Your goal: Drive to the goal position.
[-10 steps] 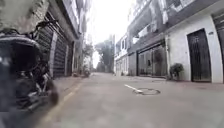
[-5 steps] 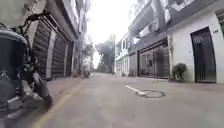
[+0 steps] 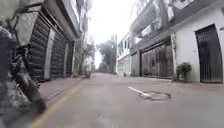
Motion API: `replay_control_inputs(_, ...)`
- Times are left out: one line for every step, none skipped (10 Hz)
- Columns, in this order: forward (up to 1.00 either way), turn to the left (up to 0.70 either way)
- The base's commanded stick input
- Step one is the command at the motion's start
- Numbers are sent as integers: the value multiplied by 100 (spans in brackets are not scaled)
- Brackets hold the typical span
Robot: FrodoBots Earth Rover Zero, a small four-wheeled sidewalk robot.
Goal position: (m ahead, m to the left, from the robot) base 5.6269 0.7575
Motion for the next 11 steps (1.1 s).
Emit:
replay_control_inputs(50,0)
replay_control_inputs(50,0)
replay_control_inputs(50,0)
replay_control_inputs(50,0)
replay_control_inputs(50,0)
replay_control_inputs(50,0)
replay_control_inputs(50,0)
replay_control_inputs(50,0)
replay_control_inputs(50,0)
replay_control_inputs(50,0)
replay_control_inputs(50,7)
